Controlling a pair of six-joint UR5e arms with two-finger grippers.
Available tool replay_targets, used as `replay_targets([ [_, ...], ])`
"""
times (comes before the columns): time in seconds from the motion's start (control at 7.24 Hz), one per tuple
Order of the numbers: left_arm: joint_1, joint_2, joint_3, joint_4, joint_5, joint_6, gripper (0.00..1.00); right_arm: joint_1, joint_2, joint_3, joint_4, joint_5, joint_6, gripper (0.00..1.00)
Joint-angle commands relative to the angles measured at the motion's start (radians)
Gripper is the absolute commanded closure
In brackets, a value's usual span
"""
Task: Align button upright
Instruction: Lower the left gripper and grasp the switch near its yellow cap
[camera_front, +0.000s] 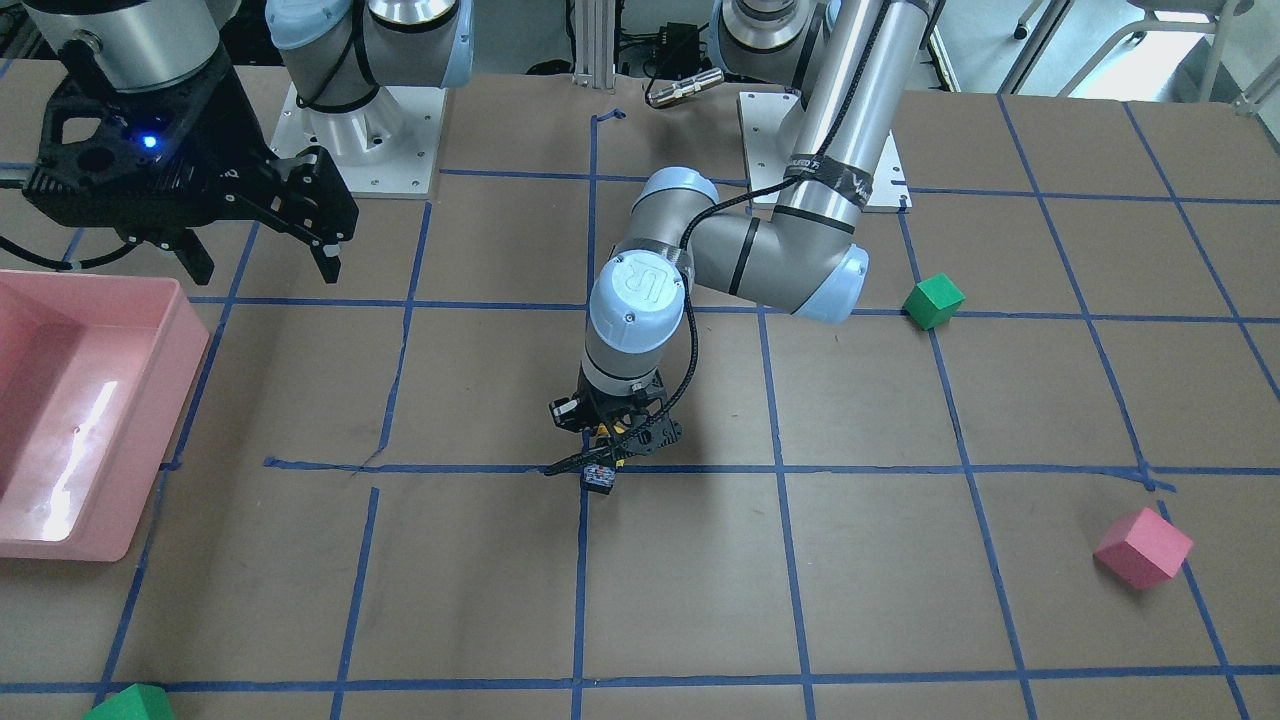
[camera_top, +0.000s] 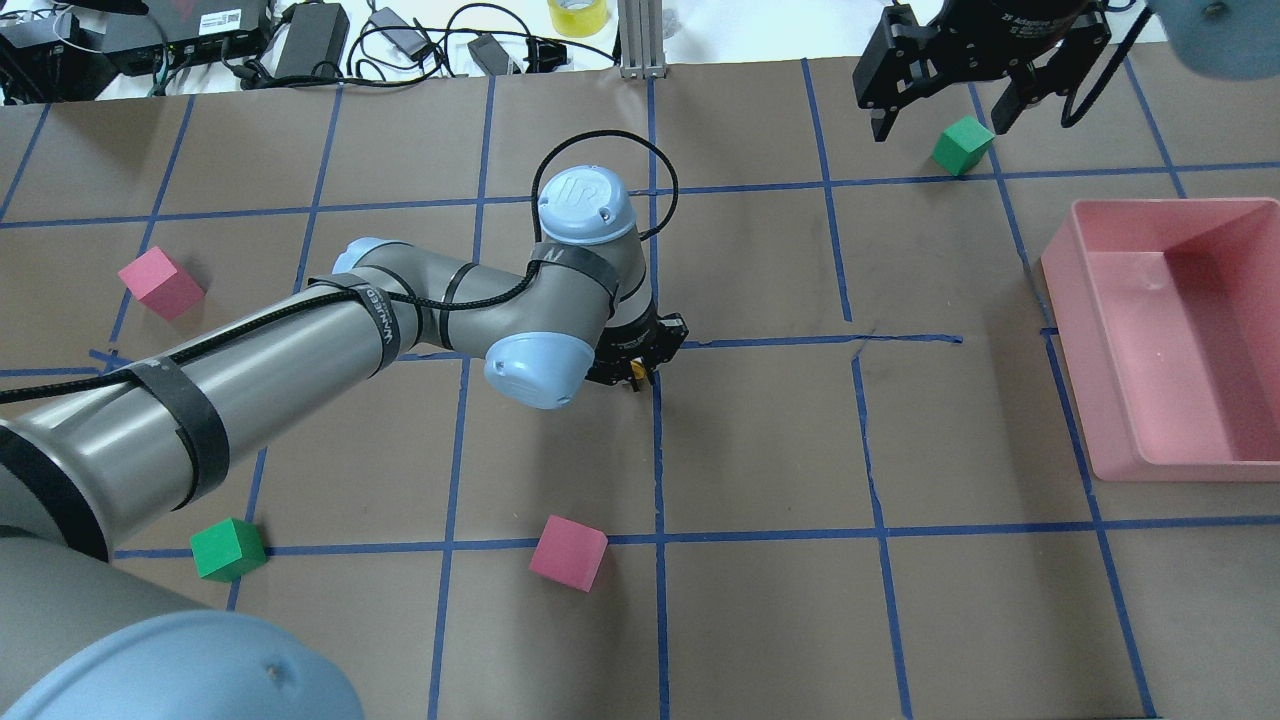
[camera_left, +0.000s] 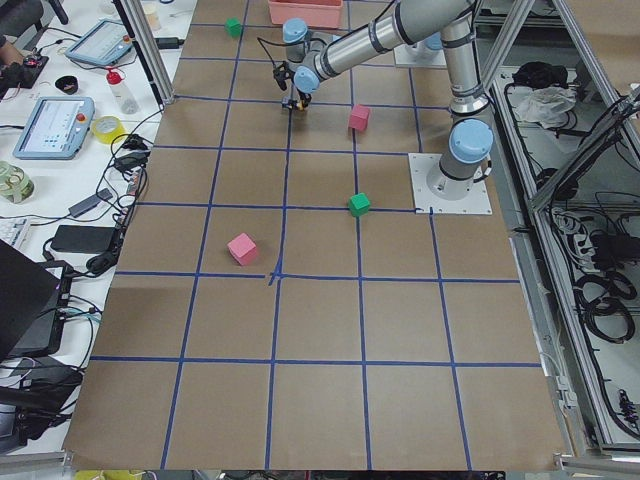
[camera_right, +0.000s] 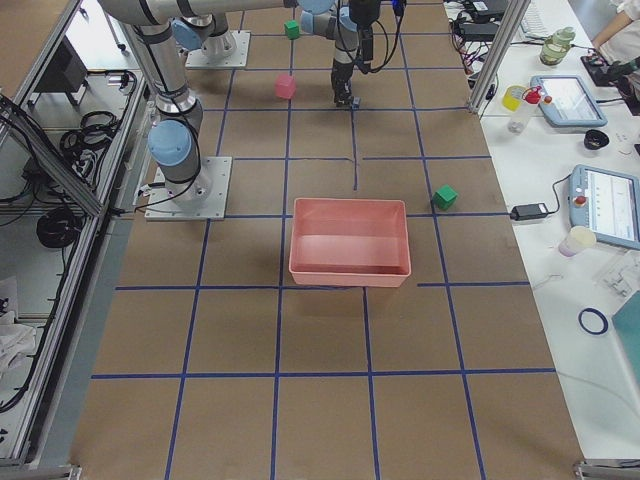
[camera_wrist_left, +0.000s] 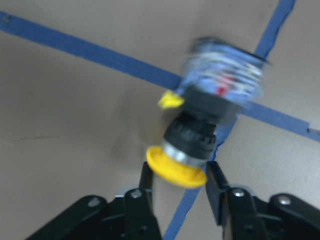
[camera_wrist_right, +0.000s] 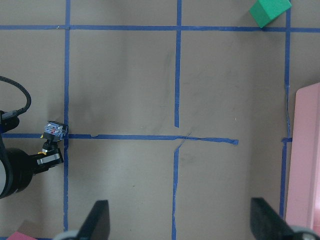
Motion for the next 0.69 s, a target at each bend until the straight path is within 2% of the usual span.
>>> replay_targets([
  [0.0,0.000,0.006,0.002,-0.002,0.005,-0.001,1.00,-0.001,0.000,0.000,0.001,-0.002,0.000,0.00],
  [0.14,0.000,0.009,0.002,-0.009,0.000,-0.004,0.76,-0.001,0.000,0.000,0.001,-0.002,0.000,0.00],
  [0.28,0.000,0.011,0.000,-0.012,0.000,-0.013,0.01,-0.001,0.000,0.000,0.001,-0.002,0.000,0.00],
  [0.41,0.000,0.015,0.002,-0.017,0.004,-0.005,0.05,-0.001,0.000,0.000,0.001,-0.003,0.000,0.00],
  [0.55,0.000,0.015,0.002,-0.018,0.005,-0.004,0.02,-0.001,0.000,0.000,0.001,-0.003,0.000,0.00],
])
